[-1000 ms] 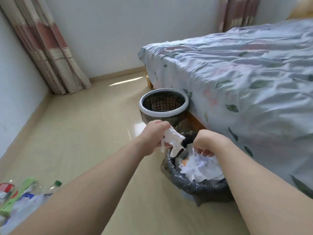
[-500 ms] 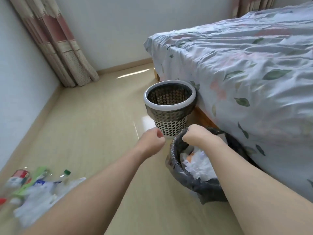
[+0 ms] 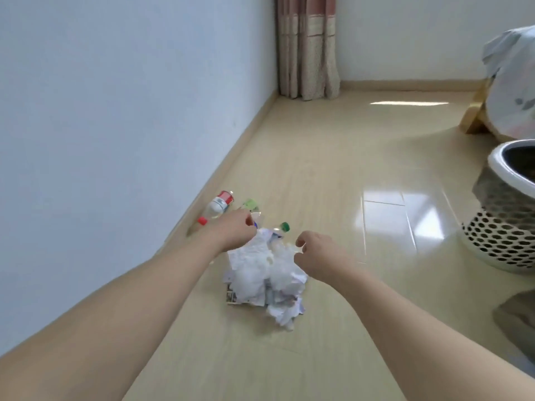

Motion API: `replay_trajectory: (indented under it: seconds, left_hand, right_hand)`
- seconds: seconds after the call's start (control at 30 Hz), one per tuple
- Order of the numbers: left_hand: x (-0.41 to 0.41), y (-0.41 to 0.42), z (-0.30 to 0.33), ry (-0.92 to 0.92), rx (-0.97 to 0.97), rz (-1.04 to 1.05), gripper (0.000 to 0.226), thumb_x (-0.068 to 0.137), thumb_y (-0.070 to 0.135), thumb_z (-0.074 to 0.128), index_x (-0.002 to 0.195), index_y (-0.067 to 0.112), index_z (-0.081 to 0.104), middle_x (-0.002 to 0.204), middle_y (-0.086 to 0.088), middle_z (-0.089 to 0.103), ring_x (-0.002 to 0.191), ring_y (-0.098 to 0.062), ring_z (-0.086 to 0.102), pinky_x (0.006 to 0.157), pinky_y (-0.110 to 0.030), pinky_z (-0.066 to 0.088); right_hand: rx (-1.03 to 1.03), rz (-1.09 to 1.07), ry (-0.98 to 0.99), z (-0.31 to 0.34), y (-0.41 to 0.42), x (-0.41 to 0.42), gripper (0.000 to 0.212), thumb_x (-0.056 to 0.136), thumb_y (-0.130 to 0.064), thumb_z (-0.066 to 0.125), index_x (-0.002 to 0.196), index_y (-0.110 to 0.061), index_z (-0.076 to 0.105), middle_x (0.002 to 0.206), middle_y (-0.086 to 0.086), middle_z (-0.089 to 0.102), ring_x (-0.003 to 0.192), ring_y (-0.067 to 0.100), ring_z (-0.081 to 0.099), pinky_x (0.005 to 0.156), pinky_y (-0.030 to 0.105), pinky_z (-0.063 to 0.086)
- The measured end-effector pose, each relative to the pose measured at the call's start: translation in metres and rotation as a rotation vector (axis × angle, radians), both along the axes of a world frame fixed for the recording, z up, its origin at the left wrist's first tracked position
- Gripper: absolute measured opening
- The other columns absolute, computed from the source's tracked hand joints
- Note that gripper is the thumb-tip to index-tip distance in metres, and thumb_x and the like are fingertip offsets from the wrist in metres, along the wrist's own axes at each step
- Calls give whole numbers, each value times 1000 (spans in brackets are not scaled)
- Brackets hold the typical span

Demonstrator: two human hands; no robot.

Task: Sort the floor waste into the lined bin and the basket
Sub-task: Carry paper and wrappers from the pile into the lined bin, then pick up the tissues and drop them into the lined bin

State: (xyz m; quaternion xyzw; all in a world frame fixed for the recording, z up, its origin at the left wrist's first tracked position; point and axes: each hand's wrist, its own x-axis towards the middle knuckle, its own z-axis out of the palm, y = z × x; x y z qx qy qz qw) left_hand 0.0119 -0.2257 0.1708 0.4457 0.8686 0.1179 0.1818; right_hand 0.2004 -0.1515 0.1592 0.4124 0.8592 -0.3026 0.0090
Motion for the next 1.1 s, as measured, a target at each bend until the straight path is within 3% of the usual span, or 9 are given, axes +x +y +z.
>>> replay_trajectory:
  seconds: [0.17, 0.3, 0.47, 0.7, 0.77, 0.83, 0.93, 1.07, 1.1]
  left_hand:
    - [-107, -108, -85, -118, -91, 202, 7, 88, 21, 44, 87, 17, 50, 82, -1, 56, 71, -18, 49, 60, -31, 37]
    - [-132, -141, -154, -229, -159, 356, 42, 89, 20, 46, 130, 17, 43, 123, -5, 50, 91, -20, 56, 68, -29, 42]
    - [-142, -106, -201, -153, -65, 356, 67, 88, 15, 46, 149, 22, 18, 135, -11, 34, 110, -31, 50, 87, -39, 46]
    - [-198, -19, -229, 106, -44, 361, 72, 94, 31, 43, 153, 19, 2, 130, -13, 45, 102, -32, 58, 70, -36, 42]
    - [-213, -7, -245, 223, -35, 392, 58, 95, 29, 40, 149, 12, 24, 123, -15, 53, 90, -35, 62, 66, -36, 45]
    - [-215, -7, -255, 287, 112, 398, 32, 89, 19, 48, 116, 4, 56, 95, -18, 62, 65, -35, 61, 51, -35, 46]
    - [-218, -10, -271, 352, 211, 425, 11, 78, 7, 68, 82, 4, 58, 68, -15, 58, 51, -34, 56, 43, -31, 38]
    - [-222, -7, -275, 388, 221, 420, 5, 81, 11, 55, 81, 6, 56, 68, -14, 57, 54, -35, 55, 46, -34, 39]
    - [-224, -4, -276, 393, 218, 420, 11, 80, 15, 50, 82, 6, 56, 68, -13, 57, 55, -34, 55, 47, -35, 39]
  right_hand:
    - [-74, 115, -111, -47, -49, -91, 43, 89, -15, 47, 132, -17, 47, 127, 2, 52, 108, 18, 52, 75, 25, 41]
    - [-57, 105, -180, -74, -55, -126, 45, 89, -15, 45, 135, -16, 43, 130, 4, 46, 104, 19, 52, 75, 26, 40]
    - [64, 79, -209, -96, -36, -165, 44, 90, -16, 47, 133, -15, 40, 129, 7, 44, 114, 26, 46, 86, 32, 40]
    - [271, 100, -225, -117, 17, -212, 43, 91, -17, 46, 134, -16, 41, 132, 5, 42, 120, 26, 38, 98, 32, 34]
    - [236, 4, -228, -124, 43, -226, 42, 92, -17, 44, 134, -15, 43, 133, 6, 43, 122, 28, 38, 98, 34, 34]
    - [176, -98, -274, -128, 70, -237, 43, 92, -17, 42, 136, -13, 42, 134, 8, 44, 124, 29, 38, 97, 36, 34]
    - [127, -118, -470, -141, 109, -258, 39, 90, -18, 43, 128, -12, 47, 130, 9, 48, 119, 30, 40, 93, 36, 34]
    - [68, -69, -685, -157, 142, -283, 7, 85, -22, 48, 85, -15, 49, 91, 4, 54, 97, 26, 39, 87, 38, 29]
    - [69, -44, -731, -162, 149, -288, 10, 85, -25, 51, 80, -17, 46, 86, 3, 53, 96, 26, 39, 90, 39, 28]
